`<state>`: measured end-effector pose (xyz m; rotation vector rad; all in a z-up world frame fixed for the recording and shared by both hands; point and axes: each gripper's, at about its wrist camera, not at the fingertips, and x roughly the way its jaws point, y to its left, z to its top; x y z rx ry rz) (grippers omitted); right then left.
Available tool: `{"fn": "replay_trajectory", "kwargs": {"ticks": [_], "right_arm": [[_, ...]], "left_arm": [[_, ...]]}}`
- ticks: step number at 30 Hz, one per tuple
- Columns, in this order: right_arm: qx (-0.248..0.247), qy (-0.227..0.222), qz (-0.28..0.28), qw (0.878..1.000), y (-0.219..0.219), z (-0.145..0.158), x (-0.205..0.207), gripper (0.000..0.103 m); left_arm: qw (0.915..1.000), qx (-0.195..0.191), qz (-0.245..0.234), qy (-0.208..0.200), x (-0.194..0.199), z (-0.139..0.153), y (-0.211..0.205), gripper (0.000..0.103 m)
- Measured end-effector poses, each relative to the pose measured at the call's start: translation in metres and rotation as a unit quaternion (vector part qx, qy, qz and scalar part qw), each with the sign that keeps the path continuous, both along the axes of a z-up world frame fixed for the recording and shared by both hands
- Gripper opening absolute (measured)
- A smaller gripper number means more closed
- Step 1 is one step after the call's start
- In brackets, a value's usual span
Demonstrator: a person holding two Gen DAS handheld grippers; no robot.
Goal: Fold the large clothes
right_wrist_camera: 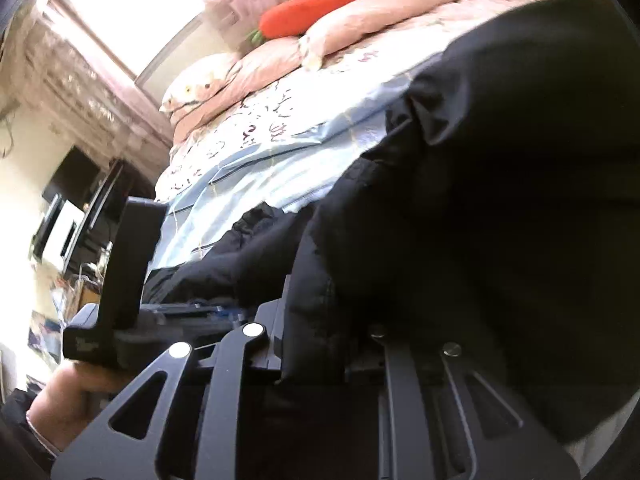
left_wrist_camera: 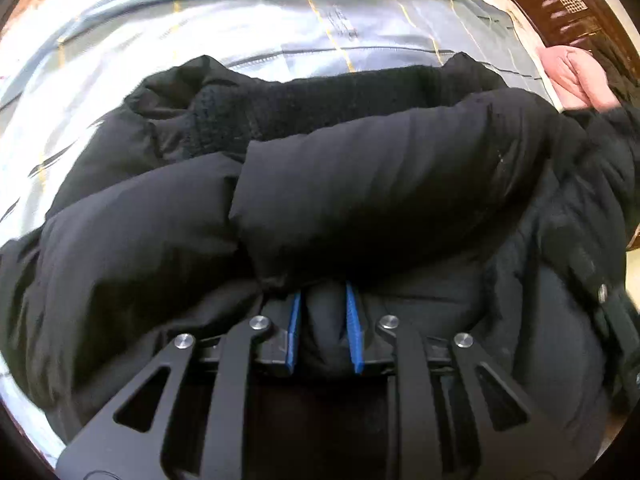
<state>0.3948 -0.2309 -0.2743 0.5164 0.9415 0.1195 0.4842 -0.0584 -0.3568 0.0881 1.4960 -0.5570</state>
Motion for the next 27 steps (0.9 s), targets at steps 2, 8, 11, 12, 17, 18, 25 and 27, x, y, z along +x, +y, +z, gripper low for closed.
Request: {"fn": "replay_trajectory", "kwargs": {"ticks": [2,8,11,12,17,18,25,27], "right_arm": [[-0.011,0.009,0.001,1.000,0.001,-0.004,0.016,0.018],[-0.056,0.055,-0.006,0.997,0.013,-0.022,0.060,0.018],[-0.078,0.076,-0.006,0.994,0.015,-0.025,0.076,0.018],[-0.082,0.084,-0.007,0.993,0.018,-0.026,0.079,0.018],[-0.086,0.129,-0.019,0.988,0.023,-0.026,0.100,0.018],[-0.088,0.141,-0.021,0.986,0.024,-0.028,0.104,0.018],[-0.115,0.171,-0.011,0.979,0.039,-0.039,0.137,0.018],[-0.113,0.176,-0.013,0.978,0.040,-0.041,0.145,0.018]], "left_arm": [[0.9994,-0.006,-0.010,0.033,0.015,-0.006,-0.001,0.022],[0.9953,0.053,-0.063,-0.051,0.036,0.043,-0.001,0.050],[0.9757,0.079,-0.014,-0.204,0.036,0.124,0.021,0.089],[0.9738,0.068,0.003,-0.217,0.035,0.140,0.028,0.090],[0.9438,0.108,0.089,-0.299,0.011,0.204,0.048,0.091],[0.9351,0.126,0.100,-0.316,0.003,0.210,0.047,0.091],[0.9321,0.081,0.190,-0.298,-0.076,0.231,0.058,0.091],[0.9352,0.107,0.189,-0.280,-0.086,0.207,0.049,0.091]]}}
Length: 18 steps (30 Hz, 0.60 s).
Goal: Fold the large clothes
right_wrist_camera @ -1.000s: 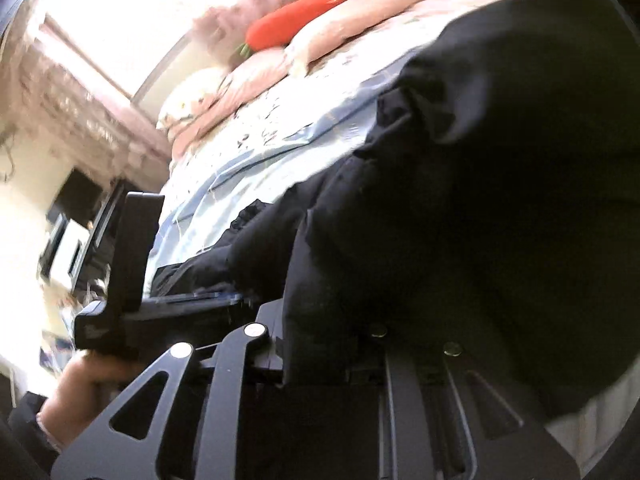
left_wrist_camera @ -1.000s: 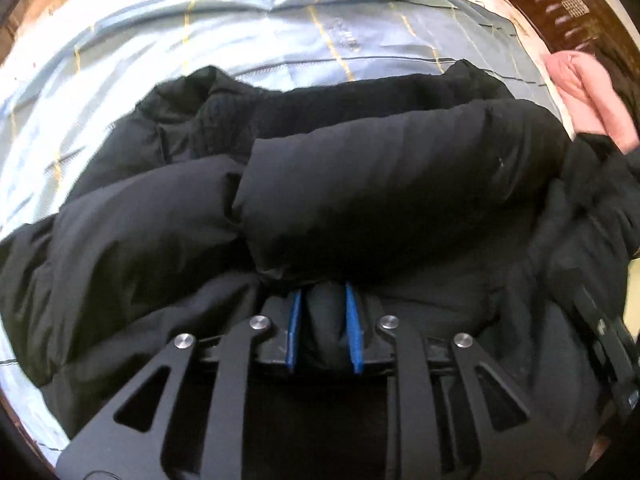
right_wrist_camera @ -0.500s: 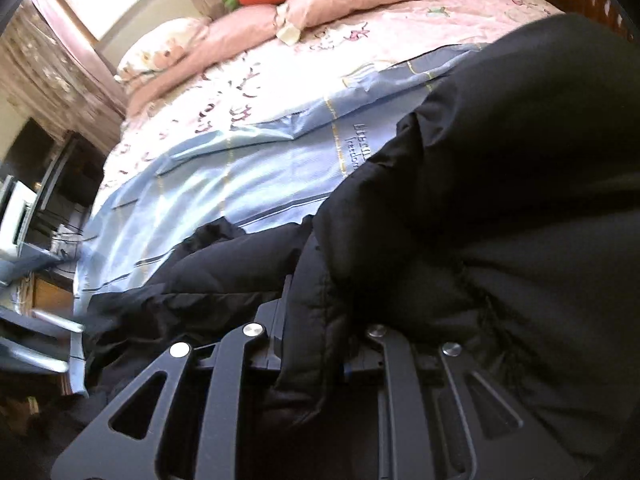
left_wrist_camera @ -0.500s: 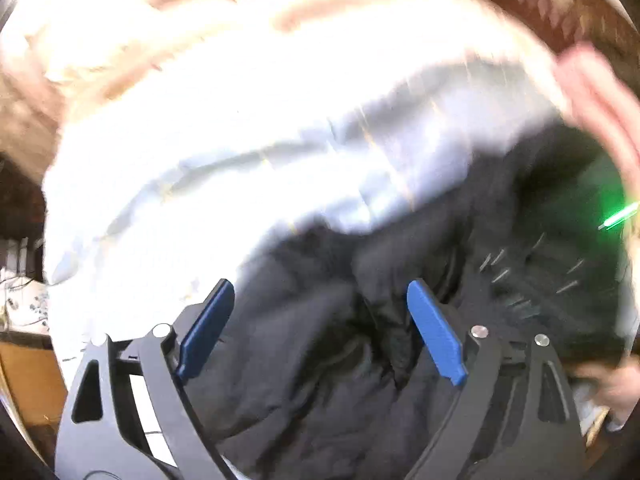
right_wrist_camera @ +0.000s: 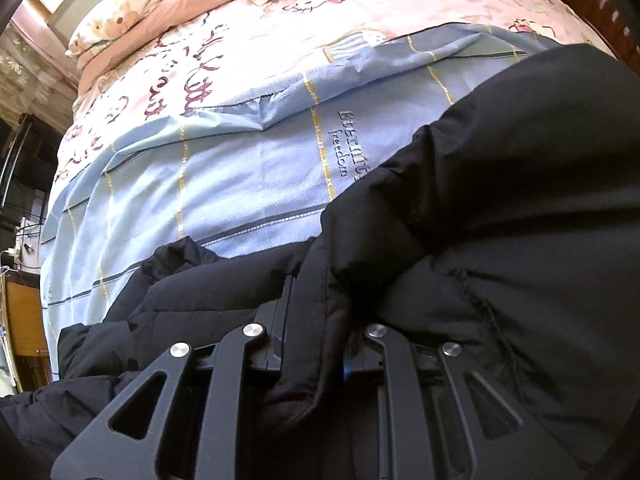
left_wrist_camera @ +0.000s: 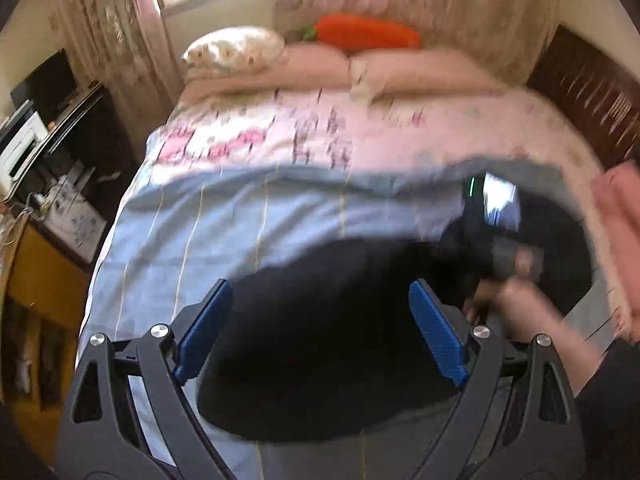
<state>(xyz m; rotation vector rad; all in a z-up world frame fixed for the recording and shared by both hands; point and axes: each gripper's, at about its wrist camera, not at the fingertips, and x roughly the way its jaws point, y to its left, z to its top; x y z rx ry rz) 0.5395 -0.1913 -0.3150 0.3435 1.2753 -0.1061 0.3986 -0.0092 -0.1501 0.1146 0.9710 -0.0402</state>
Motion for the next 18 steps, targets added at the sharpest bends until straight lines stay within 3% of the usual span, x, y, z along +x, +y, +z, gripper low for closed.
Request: {"fn": "replay_trajectory", "kwargs": {"ticks": [4,6,8,11,13,14,16,18], "right_arm": [[0.012,0.005,-0.006,1.000,-0.005,-0.001,0.004,0.018],[0.018,0.000,-0.005,1.000,-0.010,0.000,0.001,0.020],[0.027,-0.008,-0.001,1.000,-0.012,0.004,-0.003,0.024],[0.047,-0.024,0.004,0.999,-0.017,0.012,-0.009,0.041],[0.056,-0.032,-0.002,0.998,-0.020,0.018,-0.014,0.057],[0.058,-0.038,-0.006,0.998,-0.022,0.023,-0.017,0.060],[0.058,-0.059,-0.003,0.997,-0.023,0.034,-0.022,0.074],[0.048,-0.085,0.002,0.995,-0.023,0.046,-0.026,0.080]], "left_arm": [[0.9994,0.014,0.027,0.013,0.008,-0.054,-0.005,0.091],[0.9984,0.034,0.042,-0.015,0.016,-0.072,-0.002,0.092],[0.9968,0.045,0.057,-0.033,0.029,-0.092,0.003,0.101],[0.9927,0.048,0.083,-0.073,0.058,-0.117,0.014,0.101],[0.9911,0.050,0.083,-0.091,0.076,-0.129,0.017,0.101],[0.9900,0.060,0.078,-0.101,0.084,-0.134,0.013,0.101],[0.9889,0.085,0.060,-0.106,0.100,-0.141,0.003,0.101],[0.9892,0.103,0.045,-0.094,0.117,-0.146,-0.007,0.101]]}}
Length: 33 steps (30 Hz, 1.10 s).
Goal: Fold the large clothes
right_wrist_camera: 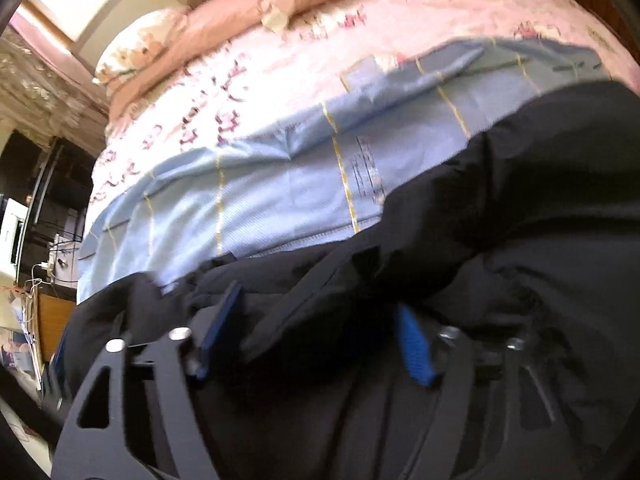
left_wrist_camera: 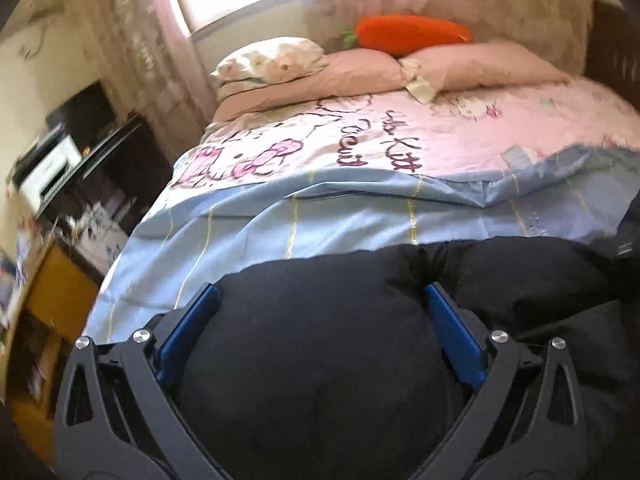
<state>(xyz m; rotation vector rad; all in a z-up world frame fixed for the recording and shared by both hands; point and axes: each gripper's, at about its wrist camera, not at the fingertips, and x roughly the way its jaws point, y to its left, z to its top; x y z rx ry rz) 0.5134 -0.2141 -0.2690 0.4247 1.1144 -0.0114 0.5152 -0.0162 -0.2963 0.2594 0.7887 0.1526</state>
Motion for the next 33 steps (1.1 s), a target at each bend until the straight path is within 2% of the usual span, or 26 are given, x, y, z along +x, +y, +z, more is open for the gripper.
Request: {"fn": "replay_trajectory", "kwargs": {"ticks": [3,7,10,13,15,16,17,18,20,25,29,31,33], "right_arm": [[-0.030,-0.031,0.016,0.999,0.002,0.018,-0.006,0.092],[-0.099,-0.042,0.045,0.993,0.008,0.036,-0.015,0.097],[-0.125,-0.055,0.059,0.989,0.008,0.043,-0.029,0.102],[-0.146,-0.059,0.075,0.985,0.011,0.026,-0.038,0.102],[-0.194,-0.021,0.083,0.977,0.013,-0.008,-0.035,0.102],[-0.196,-0.036,0.085,0.976,0.011,-0.016,-0.036,0.102],[-0.189,-0.064,0.077,0.977,0.007,-0.022,-0.038,0.102],[-0.181,-0.070,0.069,0.979,0.004,-0.027,-0.036,0.102],[-0.168,-0.065,0.053,0.982,-0.003,-0.038,-0.030,0.102],[-0.182,-0.067,0.045,0.980,-0.001,-0.047,-0.023,0.102],[-0.189,-0.056,0.046,0.979,0.002,-0.039,-0.026,0.102],[-0.200,-0.051,0.047,0.977,0.004,-0.027,-0.027,0.102],[-0.220,-0.095,0.050,0.970,0.005,-0.006,-0.032,0.102]], "left_arm": [[0.9992,-0.013,0.007,0.038,0.022,-0.008,0.004,0.101],[0.9968,-0.038,0.004,0.070,0.033,-0.019,0.012,0.101],[0.9956,-0.046,0.002,0.081,0.035,-0.025,0.014,0.101],[0.9947,-0.053,0.001,0.089,0.036,-0.029,0.015,0.101],[0.9940,-0.057,0.000,0.093,0.037,-0.031,0.017,0.101],[0.9935,-0.062,0.000,0.095,0.037,-0.032,0.017,0.101],[0.9934,-0.063,-0.001,0.095,0.037,-0.034,0.017,0.101],[0.9937,-0.063,-0.002,0.093,0.036,-0.034,0.017,0.101],[0.9942,-0.061,-0.002,0.088,0.035,-0.037,0.016,0.101],[0.9946,-0.059,0.002,0.085,0.035,-0.040,0.015,0.101],[0.9949,-0.053,0.007,0.085,0.033,-0.036,0.015,0.101],[0.9963,-0.048,0.017,0.069,0.024,-0.021,0.013,0.101],[0.9960,-0.081,0.020,0.032,0.008,0.001,0.013,0.101]]}}
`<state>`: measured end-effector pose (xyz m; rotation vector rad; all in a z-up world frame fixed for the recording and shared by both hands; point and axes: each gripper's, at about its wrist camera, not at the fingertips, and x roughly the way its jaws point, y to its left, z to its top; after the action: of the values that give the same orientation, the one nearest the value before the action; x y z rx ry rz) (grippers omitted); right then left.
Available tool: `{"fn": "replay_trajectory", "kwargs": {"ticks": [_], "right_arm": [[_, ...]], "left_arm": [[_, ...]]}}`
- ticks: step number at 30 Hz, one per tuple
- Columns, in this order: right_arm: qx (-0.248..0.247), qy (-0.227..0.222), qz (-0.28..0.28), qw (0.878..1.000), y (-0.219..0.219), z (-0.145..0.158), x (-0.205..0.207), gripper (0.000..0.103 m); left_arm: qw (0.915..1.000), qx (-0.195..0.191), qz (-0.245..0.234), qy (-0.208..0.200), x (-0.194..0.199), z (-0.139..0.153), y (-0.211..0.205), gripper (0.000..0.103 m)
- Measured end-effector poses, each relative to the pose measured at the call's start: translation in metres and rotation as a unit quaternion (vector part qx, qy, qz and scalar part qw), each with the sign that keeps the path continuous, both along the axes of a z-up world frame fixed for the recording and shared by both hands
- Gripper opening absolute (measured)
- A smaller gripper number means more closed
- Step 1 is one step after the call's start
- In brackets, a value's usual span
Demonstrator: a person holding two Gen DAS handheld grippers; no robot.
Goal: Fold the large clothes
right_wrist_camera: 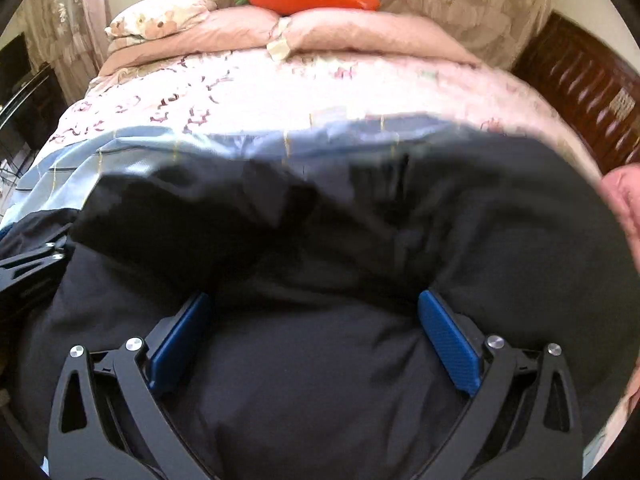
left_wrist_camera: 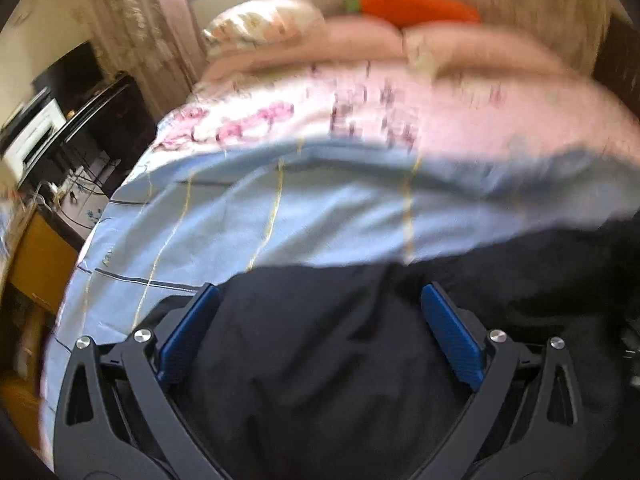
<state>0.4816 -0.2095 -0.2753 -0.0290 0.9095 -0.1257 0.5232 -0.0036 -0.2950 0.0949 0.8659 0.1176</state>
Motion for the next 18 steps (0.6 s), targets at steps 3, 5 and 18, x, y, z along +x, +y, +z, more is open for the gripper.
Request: {"fn": "replay_trajectory", "kwargs": {"ticks": [3,5,18], "right_arm": [[-0.001,-0.060,-0.002,0.998,-0.013,0.026,0.000,0.102],[0.004,-0.063,-0.009,0.998,-0.023,0.025,0.007,0.102],[0.087,-0.017,-0.024,0.996,-0.055,-0.059,0.043,0.102]], "left_arm": [[0.9977,-0.026,0.003,-0.062,-0.028,0.030,-0.008,0.101],[0.9950,-0.025,-0.004,-0.096,-0.042,0.037,-0.018,0.101],[0.9986,-0.023,-0.034,-0.034,0.018,-0.045,-0.030,0.101]]}}
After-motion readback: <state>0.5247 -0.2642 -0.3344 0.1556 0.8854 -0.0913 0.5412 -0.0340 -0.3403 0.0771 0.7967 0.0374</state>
